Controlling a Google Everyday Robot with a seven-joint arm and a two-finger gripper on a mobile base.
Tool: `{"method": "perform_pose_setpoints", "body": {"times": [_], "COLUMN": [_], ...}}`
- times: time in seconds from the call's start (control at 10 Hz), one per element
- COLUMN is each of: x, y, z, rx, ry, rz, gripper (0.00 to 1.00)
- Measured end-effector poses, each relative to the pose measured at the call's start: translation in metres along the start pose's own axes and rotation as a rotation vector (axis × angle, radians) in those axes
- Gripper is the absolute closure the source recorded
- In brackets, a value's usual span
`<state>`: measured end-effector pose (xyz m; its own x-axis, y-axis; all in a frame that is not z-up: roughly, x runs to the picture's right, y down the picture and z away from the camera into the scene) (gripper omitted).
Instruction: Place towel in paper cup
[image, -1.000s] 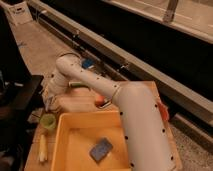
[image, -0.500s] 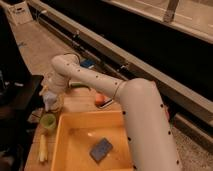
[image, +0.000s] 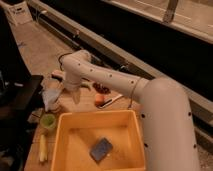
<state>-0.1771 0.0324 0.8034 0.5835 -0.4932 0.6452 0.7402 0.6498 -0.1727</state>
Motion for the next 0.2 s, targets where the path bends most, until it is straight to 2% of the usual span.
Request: {"method": "perform_pose_setpoints", "body": {"times": [0.2], "x": [0.03], "y": [0.03], "z": [-0.008], "rx": [-0.017], "ry": [0.047], "rz": [0.111], "gripper": [0.25]}}
